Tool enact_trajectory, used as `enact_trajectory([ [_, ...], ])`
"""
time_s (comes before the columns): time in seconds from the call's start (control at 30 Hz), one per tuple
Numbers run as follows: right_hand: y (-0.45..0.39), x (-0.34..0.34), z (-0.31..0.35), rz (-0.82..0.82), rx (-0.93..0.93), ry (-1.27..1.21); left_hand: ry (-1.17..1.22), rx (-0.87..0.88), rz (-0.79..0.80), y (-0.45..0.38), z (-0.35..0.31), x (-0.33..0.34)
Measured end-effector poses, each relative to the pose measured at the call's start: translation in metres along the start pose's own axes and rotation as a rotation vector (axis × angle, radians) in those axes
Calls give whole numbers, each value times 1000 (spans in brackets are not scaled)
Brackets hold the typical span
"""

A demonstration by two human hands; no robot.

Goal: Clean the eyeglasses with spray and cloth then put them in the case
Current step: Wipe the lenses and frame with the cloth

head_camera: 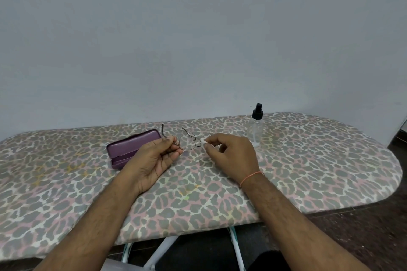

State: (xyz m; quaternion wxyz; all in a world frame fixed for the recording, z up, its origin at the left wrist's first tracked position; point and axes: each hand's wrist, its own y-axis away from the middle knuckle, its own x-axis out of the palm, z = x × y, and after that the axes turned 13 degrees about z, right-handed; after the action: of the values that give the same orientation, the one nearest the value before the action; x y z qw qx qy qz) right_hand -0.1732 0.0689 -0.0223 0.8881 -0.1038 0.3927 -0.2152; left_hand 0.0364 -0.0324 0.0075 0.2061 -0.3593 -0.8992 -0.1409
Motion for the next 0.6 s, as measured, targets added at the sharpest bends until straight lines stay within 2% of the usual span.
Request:
enact_trajectory([
  [0.13, -3, -1, -4, -75, 33, 10, -2, 0, 1, -1, 0, -1],
  [0.23, -5, 0, -6, -23, 87, 9, 0, -3, 4, 0, 0, -1],
  [0.37, -1, 1, -1, 41, 16, -18, 3, -4, 3, 0, 0, 0],
  [0.47, 0, -1, 0, -38, -32, -25, -1, -6, 5, -1, 0, -1],
  [0.6, -3, -2, -3, -104, 41, -21, -5, -8, 12, 0, 0, -1],
])
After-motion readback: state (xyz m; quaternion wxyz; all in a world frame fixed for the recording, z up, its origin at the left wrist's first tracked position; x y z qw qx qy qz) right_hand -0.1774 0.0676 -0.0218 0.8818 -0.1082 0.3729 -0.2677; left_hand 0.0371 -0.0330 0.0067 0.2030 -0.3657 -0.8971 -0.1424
